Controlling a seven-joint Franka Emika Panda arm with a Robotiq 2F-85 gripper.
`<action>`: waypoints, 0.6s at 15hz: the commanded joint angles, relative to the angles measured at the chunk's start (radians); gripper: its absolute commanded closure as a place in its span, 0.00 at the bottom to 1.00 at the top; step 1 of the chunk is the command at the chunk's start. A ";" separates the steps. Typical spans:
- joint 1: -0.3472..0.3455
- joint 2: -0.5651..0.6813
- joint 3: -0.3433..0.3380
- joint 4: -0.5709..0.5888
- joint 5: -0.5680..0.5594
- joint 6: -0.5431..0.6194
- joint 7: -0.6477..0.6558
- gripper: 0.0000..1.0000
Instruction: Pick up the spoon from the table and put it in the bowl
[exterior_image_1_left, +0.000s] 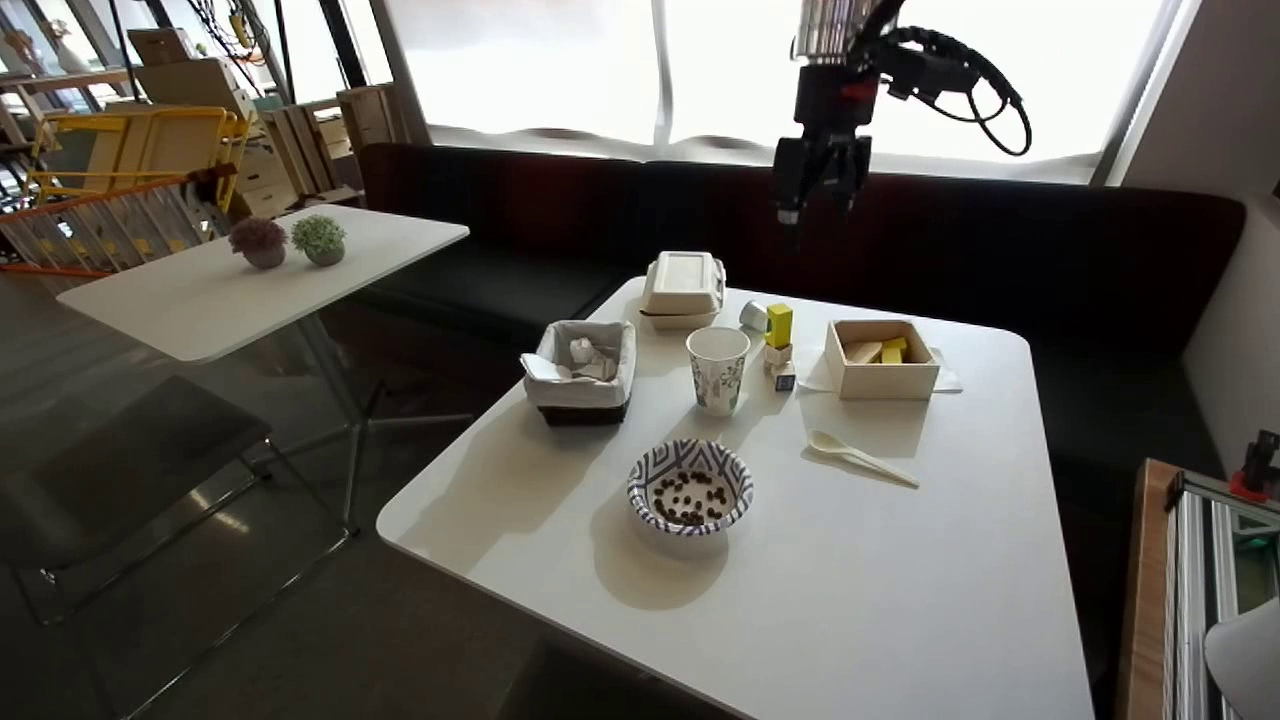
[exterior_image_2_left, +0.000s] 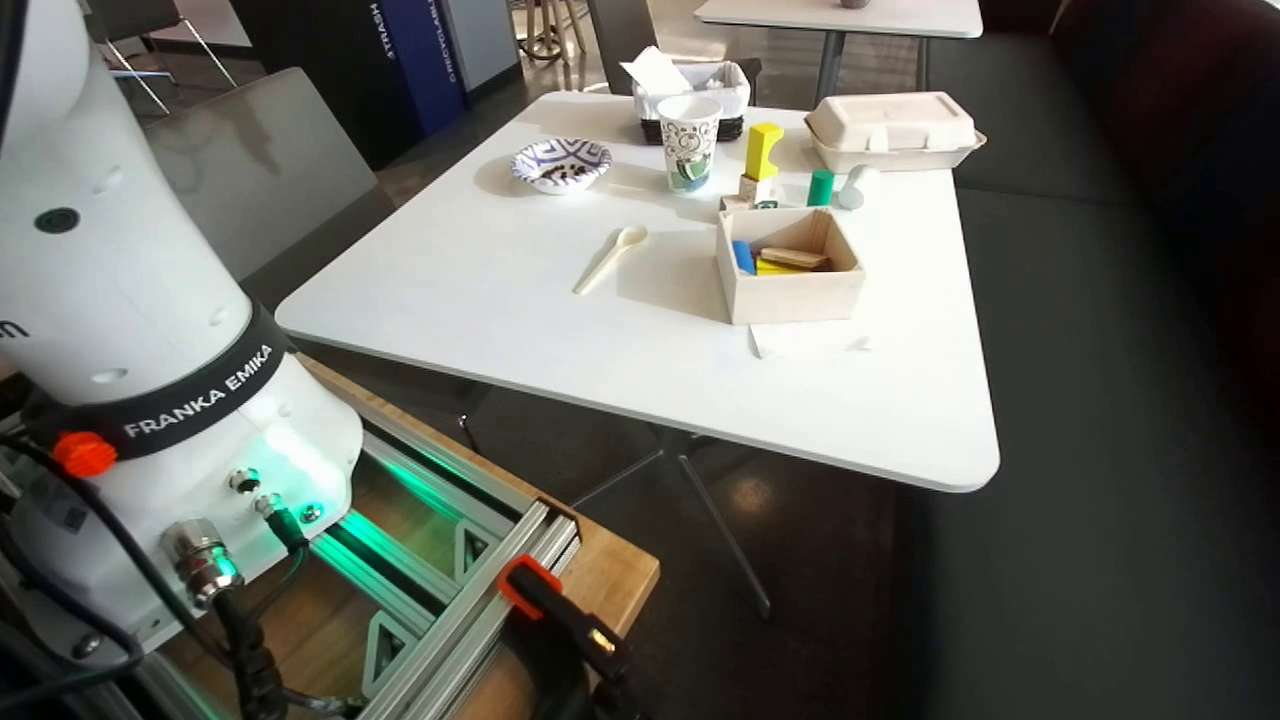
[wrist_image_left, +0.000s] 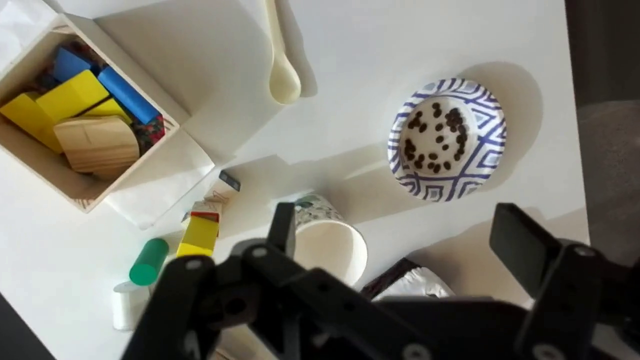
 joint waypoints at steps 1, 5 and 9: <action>-0.024 0.071 -0.036 -0.069 0.052 0.022 -0.124 0.00; -0.045 0.107 -0.038 -0.074 0.045 0.011 -0.140 0.00; -0.058 0.158 -0.040 -0.071 0.055 0.010 -0.163 0.00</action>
